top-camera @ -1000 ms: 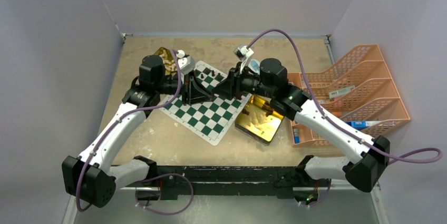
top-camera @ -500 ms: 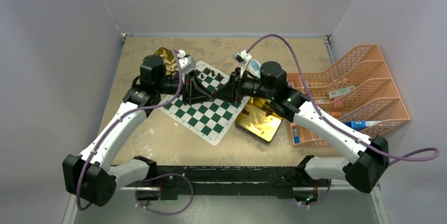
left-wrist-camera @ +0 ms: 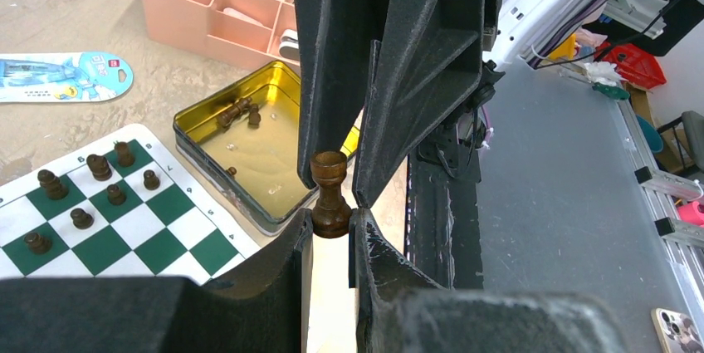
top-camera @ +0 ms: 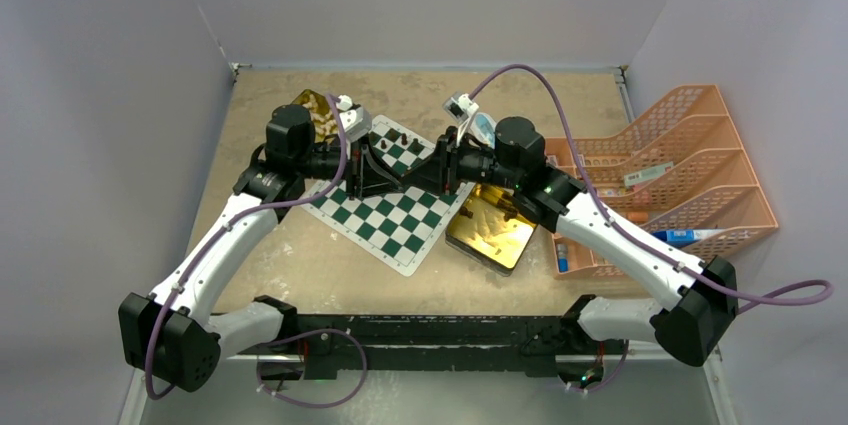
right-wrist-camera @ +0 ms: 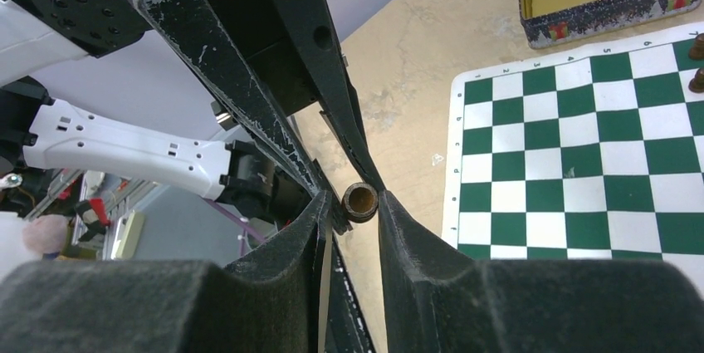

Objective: Set up the chess pieces on the board
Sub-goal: Place the chess piece on the chessboard.

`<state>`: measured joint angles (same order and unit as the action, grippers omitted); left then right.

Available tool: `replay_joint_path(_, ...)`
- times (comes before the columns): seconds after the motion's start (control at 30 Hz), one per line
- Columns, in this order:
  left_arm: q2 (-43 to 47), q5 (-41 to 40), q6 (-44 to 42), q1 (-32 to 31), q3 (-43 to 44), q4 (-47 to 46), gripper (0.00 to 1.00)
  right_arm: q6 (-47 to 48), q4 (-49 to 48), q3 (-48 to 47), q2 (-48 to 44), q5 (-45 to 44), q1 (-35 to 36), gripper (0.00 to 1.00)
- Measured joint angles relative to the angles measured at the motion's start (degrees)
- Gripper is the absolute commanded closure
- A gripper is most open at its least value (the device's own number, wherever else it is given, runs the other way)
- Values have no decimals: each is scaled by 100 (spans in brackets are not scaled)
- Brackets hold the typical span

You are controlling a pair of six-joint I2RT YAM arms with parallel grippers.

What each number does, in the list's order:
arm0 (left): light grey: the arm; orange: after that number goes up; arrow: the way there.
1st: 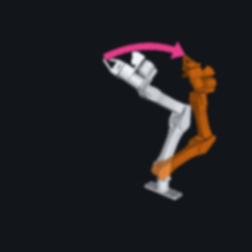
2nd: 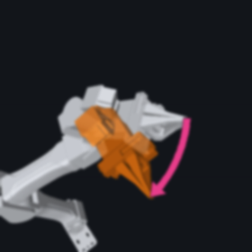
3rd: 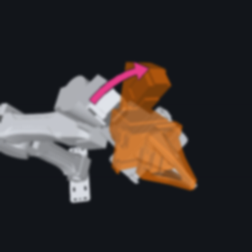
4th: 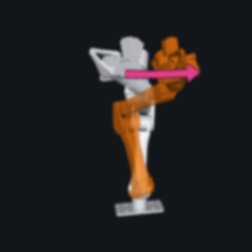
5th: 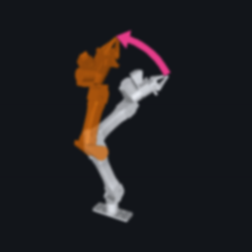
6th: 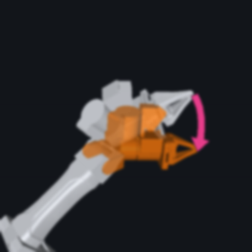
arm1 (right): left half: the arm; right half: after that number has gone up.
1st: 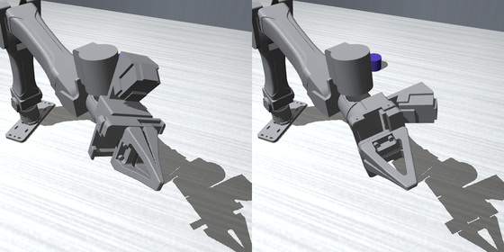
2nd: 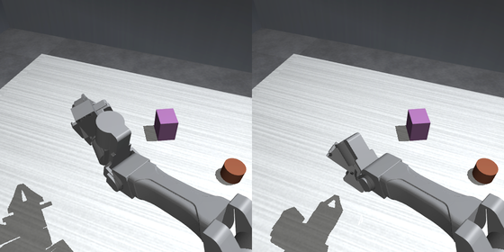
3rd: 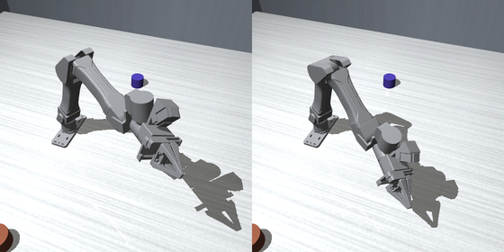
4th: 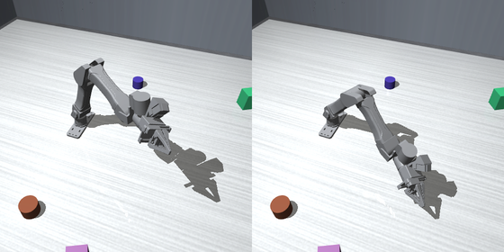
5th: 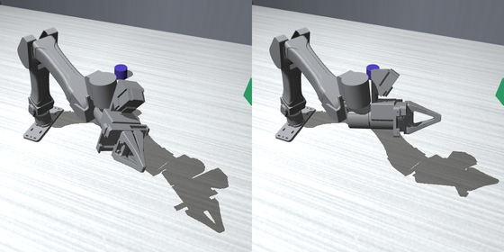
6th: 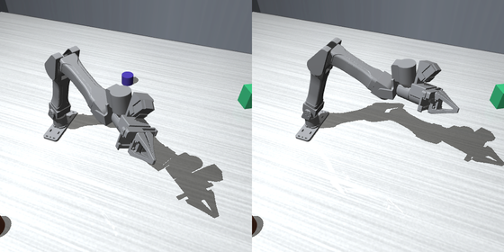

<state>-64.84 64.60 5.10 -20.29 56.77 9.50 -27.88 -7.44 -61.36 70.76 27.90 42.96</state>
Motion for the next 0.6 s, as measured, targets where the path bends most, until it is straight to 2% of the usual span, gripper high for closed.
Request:
replay_joint_path(0.17,0,11,-2,0,0,0,100,-46,-66,17,0,-9,0,72)
replay_joint_path(0.47,0,15,-22,0,0,0,100,-90,-133,96,0,-55,0,93)
replay_joint_path(0.5,0,9,-24,0,0,2,97,-103,-155,105,0,-81,0,94)
replay_joint_path(0.6,0,-48,-17,0,0,4,70,-101,-251,177,-37,-188,7,96)
